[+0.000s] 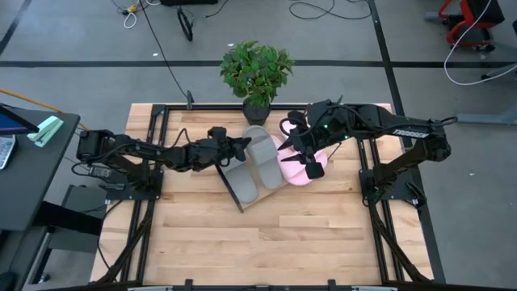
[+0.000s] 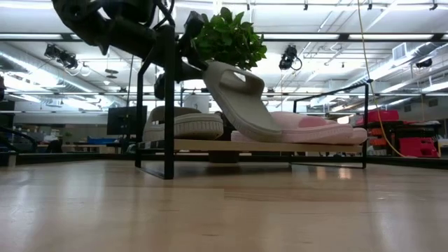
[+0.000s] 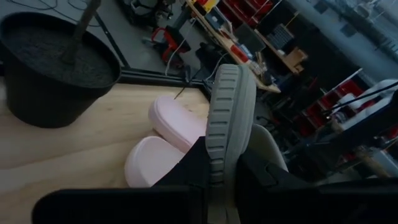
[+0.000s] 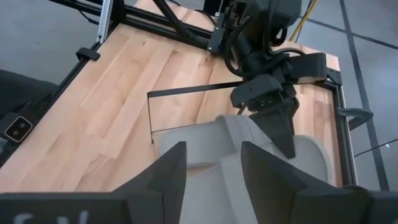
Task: Pick and place slides into the shelf
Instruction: Put the gray slipper on the shelf
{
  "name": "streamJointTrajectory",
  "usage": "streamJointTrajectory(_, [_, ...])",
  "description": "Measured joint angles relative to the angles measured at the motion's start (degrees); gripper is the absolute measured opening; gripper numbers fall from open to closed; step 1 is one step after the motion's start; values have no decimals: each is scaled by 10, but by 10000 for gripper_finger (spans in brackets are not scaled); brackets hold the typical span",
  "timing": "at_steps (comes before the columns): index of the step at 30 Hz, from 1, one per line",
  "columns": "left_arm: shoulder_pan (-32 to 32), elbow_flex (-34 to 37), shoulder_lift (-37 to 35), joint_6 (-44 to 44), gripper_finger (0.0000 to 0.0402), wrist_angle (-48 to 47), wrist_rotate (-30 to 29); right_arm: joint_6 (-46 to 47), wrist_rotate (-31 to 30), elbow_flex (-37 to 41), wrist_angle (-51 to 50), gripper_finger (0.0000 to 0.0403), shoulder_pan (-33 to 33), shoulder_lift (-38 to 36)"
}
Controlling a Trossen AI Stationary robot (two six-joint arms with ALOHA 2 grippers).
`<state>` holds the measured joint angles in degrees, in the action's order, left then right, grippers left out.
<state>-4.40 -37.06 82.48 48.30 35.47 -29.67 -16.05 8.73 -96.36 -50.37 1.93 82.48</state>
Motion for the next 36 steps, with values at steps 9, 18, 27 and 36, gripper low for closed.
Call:
streamJointTrajectory(9, [-1, 0, 0, -37, 48, -38, -9, 0, 0, 0, 0, 158, 0, 0])
streamJointTrajectory(18, [-3, -3, -1, -58, 47, -93, -23, 0, 1, 0, 1, 158, 0, 0])
streamJointTrajectory(27, [-6, -3, -2, -98, 46, -113, -21, 0, 1, 0, 2, 158, 0, 0])
streamJointTrajectory(36, [-7, -2, -1, -116, 46, -149, -28, 0, 1, 0, 2, 158, 0, 0])
